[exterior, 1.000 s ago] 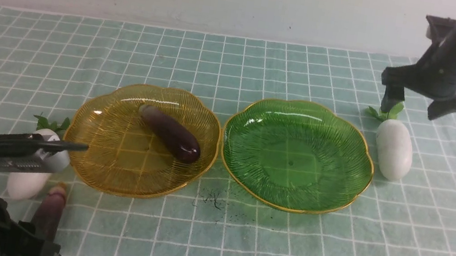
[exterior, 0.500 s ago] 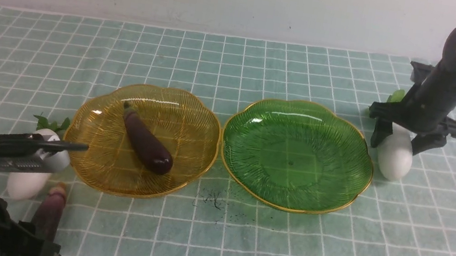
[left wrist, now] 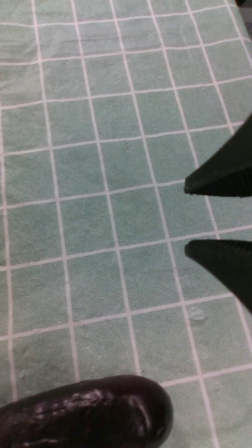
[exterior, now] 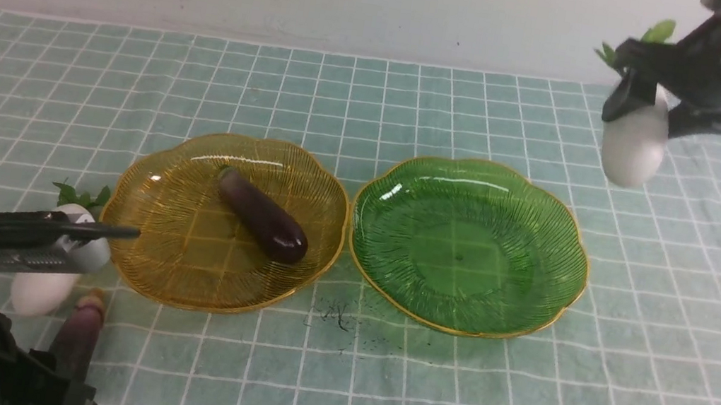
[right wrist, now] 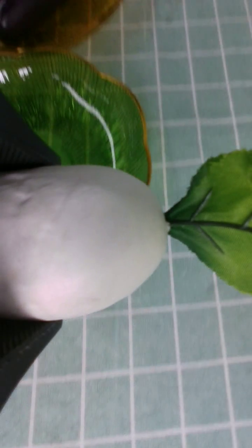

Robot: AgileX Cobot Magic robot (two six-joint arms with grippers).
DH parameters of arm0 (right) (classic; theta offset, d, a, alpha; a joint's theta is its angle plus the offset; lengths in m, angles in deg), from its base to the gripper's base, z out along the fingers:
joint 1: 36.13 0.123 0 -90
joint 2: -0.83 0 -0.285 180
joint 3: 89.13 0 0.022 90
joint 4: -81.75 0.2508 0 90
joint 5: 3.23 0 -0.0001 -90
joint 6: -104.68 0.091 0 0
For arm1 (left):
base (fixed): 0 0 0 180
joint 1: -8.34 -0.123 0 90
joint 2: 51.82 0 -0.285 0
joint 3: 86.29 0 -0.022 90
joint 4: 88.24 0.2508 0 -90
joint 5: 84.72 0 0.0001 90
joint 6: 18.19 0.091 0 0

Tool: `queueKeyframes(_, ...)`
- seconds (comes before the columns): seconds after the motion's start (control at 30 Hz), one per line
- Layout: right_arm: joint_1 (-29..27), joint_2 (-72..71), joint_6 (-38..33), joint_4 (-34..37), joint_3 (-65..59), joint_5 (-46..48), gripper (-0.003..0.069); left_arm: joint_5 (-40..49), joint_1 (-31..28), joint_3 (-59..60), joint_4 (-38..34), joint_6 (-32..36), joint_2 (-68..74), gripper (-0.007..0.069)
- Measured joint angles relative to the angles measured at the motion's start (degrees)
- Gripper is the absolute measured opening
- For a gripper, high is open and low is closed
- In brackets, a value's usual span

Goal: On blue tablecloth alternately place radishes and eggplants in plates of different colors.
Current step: 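Place the white radish on the plate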

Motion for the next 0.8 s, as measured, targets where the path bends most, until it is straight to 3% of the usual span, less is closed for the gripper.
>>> queueKeyframes(0.13,4.64,0.95,-1.77,-0.58,0.00,0.00,0.0443,0.00,0.00,0.00,0.00,0.00,0.00,0.0165)
queueKeyframes(0.47,16.02,4.19,-1.44,-10.17,-6.21,0.02,0.0449,0.00,0.00,0.00,0.00,0.00,0.00,0.0165)
queueKeyframes(0.8,17.65,4.34,3.55,-17.52,-11.92,-0.08,0.0541,-0.36,0.00,0.00,0.00,0.00,0.00,0.0165)
